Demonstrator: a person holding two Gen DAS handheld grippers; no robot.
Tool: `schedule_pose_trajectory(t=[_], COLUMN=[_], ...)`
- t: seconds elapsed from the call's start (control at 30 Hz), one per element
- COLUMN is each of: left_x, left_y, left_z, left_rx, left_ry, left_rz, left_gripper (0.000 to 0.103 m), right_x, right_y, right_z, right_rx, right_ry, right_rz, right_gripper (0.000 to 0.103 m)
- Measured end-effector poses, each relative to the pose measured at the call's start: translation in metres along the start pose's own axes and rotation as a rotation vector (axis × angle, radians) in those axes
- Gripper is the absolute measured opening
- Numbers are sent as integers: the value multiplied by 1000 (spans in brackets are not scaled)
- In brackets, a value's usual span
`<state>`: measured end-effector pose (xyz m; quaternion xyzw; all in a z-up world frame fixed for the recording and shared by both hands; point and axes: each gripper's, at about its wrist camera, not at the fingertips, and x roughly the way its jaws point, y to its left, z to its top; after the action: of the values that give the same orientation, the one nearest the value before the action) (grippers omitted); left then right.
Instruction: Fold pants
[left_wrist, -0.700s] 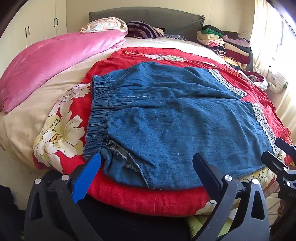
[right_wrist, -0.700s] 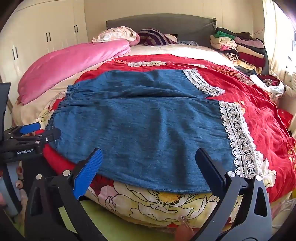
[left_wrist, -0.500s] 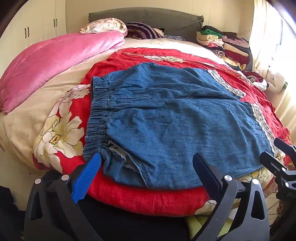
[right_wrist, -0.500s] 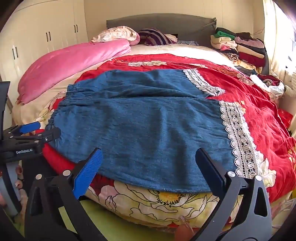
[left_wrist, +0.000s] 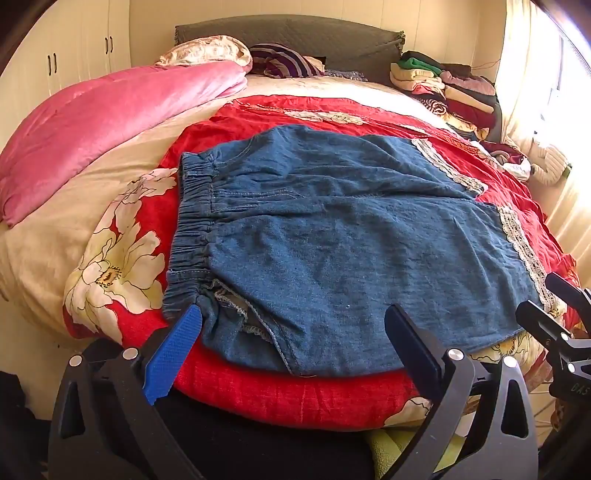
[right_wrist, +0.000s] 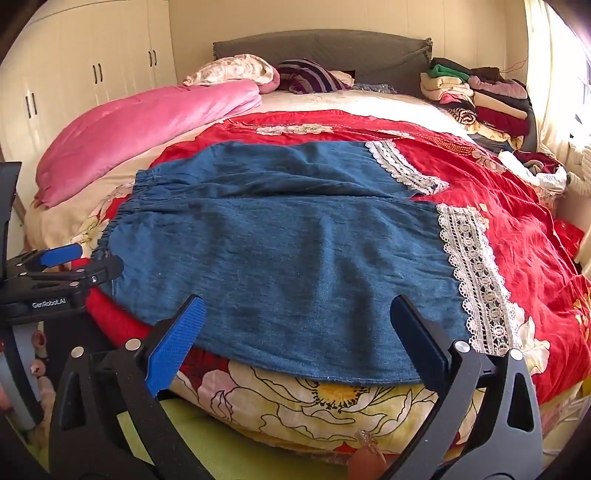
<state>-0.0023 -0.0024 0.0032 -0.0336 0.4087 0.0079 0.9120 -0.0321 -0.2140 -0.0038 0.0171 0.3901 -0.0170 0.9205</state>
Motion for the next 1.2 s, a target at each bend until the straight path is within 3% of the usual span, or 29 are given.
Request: schedule_pose_trajectory(t=[1.2], left_x=[-7], left_y=[-7], left_z=[4], left_rx=[4], left_ry=[-10], left_rz=[-5], left_gripper=[99], right_x=[-2], right_y=[2], right_z=[1], right_rx=[-4], right_ry=[0], right_rz=[4], right_gripper=[95])
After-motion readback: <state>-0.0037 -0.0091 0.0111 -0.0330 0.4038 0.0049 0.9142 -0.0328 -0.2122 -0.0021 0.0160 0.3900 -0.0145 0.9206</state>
